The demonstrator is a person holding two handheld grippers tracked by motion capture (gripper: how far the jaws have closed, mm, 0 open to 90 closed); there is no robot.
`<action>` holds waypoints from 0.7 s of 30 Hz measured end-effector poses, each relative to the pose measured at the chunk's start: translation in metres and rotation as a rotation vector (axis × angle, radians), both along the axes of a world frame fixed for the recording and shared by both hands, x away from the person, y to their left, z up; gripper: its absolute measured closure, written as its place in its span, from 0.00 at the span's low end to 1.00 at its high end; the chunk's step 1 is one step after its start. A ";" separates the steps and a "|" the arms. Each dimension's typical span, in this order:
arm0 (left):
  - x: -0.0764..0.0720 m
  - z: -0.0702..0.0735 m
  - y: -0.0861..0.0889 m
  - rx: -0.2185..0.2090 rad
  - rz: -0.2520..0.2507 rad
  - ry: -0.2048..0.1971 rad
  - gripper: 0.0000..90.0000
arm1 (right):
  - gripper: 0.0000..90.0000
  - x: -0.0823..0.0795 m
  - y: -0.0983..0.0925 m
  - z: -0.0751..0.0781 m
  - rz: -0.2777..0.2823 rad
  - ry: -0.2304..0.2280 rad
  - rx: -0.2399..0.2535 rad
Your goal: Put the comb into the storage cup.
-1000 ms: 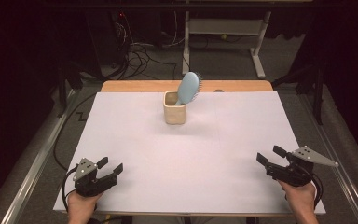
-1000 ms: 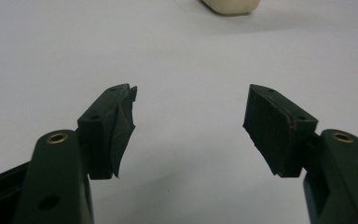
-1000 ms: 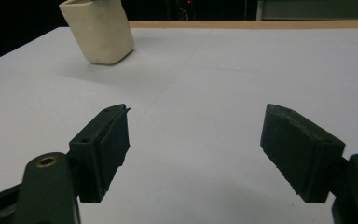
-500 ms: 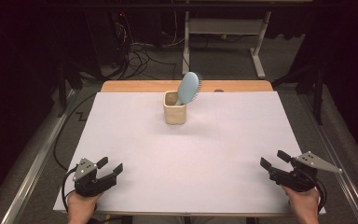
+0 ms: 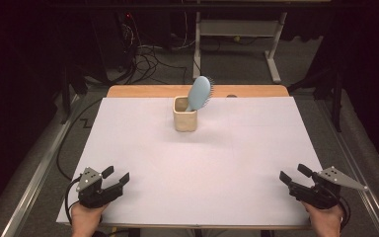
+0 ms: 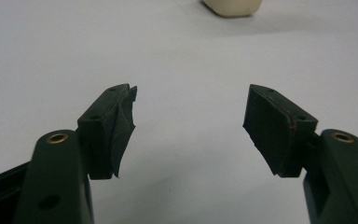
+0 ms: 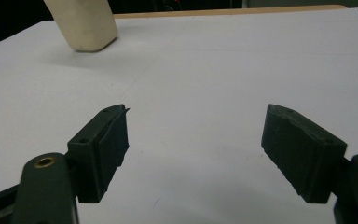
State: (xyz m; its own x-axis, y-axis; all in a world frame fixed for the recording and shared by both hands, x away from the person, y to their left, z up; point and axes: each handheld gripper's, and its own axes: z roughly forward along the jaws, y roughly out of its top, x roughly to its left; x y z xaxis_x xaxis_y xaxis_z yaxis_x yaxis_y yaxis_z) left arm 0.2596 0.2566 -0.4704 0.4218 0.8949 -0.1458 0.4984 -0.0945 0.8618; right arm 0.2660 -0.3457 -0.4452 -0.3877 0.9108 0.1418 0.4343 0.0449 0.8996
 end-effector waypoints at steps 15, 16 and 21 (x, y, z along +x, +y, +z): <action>0.001 -0.001 -0.001 0.004 -0.002 0.005 0.37 | 0.27 -0.009 -0.010 -0.010 0.000 -0.011 0.007; 0.001 -0.001 -0.001 0.005 -0.002 0.006 0.37 | 0.27 -0.010 -0.010 -0.010 -0.002 -0.011 0.007; 0.001 -0.001 0.000 0.001 -0.001 0.007 0.37 | 0.27 -0.012 -0.012 -0.013 -0.007 -0.012 0.007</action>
State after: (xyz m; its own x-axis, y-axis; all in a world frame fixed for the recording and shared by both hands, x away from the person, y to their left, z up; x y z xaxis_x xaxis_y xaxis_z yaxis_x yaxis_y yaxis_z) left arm 0.2605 0.2565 -0.4710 0.4220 0.8944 -0.1479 0.5040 -0.0959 0.8583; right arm 0.2537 -0.3574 -0.4582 -0.3826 0.9126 0.1440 0.4242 0.0351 0.9049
